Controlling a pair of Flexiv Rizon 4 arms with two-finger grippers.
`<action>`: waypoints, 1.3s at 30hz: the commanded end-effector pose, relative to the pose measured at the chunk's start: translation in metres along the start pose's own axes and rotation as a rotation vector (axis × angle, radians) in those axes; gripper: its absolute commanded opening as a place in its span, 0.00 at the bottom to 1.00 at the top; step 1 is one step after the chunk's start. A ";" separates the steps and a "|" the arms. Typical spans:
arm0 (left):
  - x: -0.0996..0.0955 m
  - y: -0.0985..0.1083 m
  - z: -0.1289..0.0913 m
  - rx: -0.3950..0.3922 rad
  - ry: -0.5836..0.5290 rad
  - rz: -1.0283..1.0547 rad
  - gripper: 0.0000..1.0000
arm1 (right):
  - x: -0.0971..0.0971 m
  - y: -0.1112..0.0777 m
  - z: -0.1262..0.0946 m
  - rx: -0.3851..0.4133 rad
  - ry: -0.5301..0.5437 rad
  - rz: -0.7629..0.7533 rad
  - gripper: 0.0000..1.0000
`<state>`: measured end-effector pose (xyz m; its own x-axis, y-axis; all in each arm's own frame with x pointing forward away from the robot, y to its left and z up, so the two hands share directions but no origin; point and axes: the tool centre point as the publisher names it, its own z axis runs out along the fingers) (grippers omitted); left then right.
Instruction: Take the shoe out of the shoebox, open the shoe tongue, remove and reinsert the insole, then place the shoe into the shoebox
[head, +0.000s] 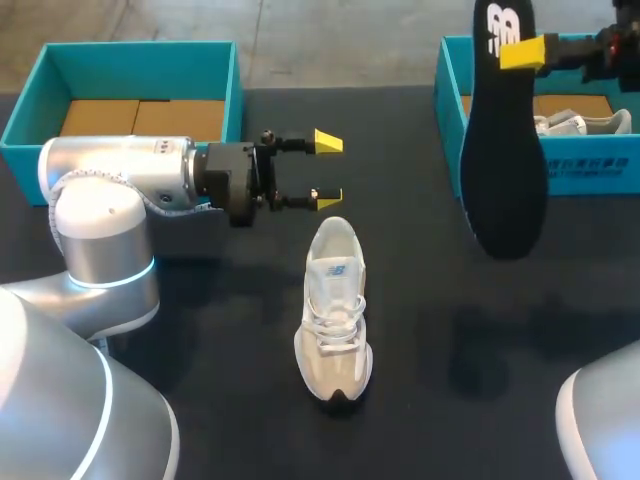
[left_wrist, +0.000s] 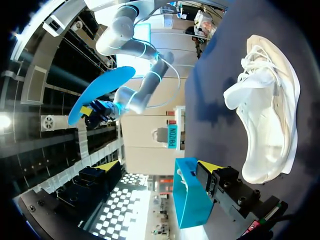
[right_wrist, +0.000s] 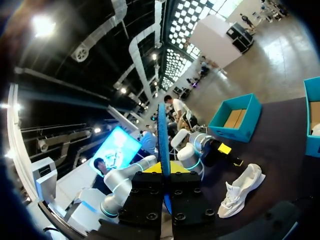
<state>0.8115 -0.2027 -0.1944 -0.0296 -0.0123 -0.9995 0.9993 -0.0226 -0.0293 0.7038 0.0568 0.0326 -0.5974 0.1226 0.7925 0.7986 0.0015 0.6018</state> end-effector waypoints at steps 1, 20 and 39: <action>0.001 -0.001 0.002 -0.004 -0.001 0.002 1.00 | -0.023 0.013 0.009 0.053 0.028 0.017 0.00; 0.001 -0.001 0.002 -0.004 -0.001 0.002 1.00 | -0.064 0.029 0.016 0.051 0.027 0.048 0.00; 0.001 -0.001 0.002 -0.004 -0.001 0.002 1.00 | -0.154 0.070 0.040 0.080 0.040 0.141 0.00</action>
<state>0.8116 -0.2027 -0.1941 -0.0304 -0.0113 -0.9995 0.9993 -0.0227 -0.0301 0.8214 0.0719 -0.0397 -0.4839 0.1373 0.8643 0.8736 0.0169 0.4864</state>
